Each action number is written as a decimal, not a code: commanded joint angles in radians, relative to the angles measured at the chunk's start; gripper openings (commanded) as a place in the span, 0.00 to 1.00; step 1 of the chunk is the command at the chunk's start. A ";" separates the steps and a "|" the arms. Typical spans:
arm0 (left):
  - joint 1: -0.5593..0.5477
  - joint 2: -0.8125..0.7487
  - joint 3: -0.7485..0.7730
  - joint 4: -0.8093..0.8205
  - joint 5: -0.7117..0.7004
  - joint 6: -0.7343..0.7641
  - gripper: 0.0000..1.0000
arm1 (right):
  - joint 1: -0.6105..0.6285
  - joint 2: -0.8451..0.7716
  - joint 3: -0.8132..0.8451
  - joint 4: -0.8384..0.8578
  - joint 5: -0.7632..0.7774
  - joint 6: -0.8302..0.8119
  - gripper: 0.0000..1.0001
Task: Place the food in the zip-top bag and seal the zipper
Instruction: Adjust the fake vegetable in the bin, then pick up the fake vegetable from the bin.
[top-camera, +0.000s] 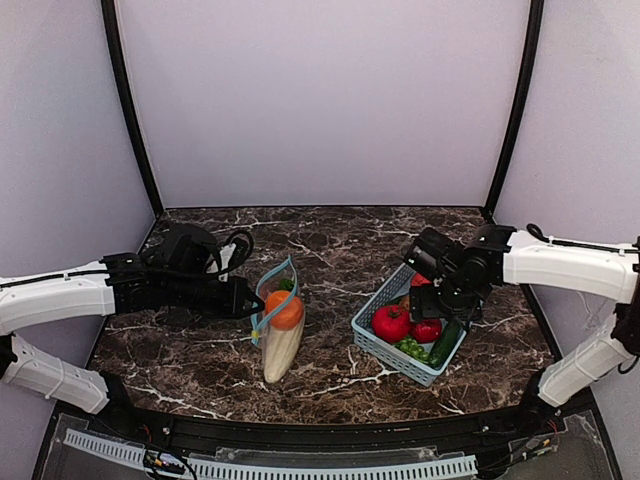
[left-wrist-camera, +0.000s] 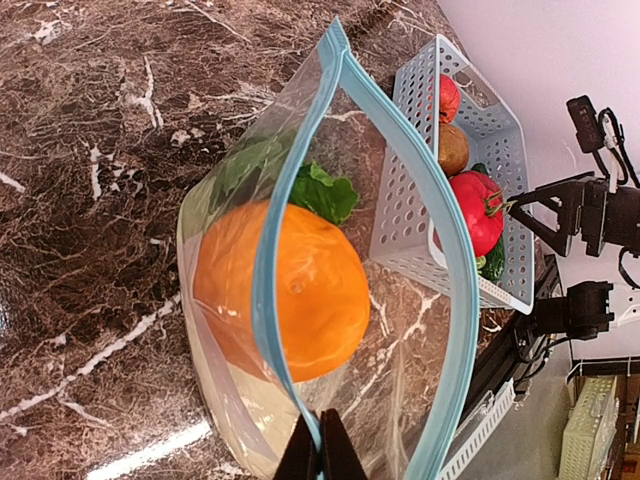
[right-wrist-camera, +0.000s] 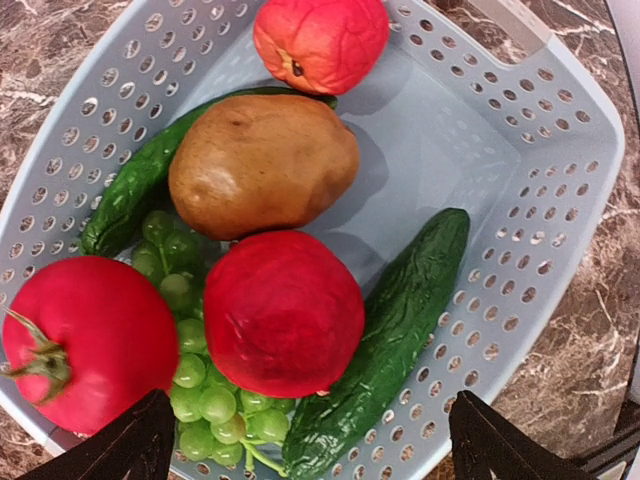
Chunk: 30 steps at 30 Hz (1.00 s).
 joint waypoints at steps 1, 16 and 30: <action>0.009 -0.032 0.003 -0.022 -0.015 0.010 0.01 | -0.007 -0.048 0.022 -0.101 0.052 0.044 0.94; 0.009 -0.029 0.002 -0.012 -0.008 0.005 0.01 | 0.062 0.021 0.080 0.173 -0.127 -0.001 0.92; 0.009 -0.036 0.015 -0.028 0.007 0.015 0.01 | 0.043 0.175 -0.020 0.413 -0.253 0.054 0.70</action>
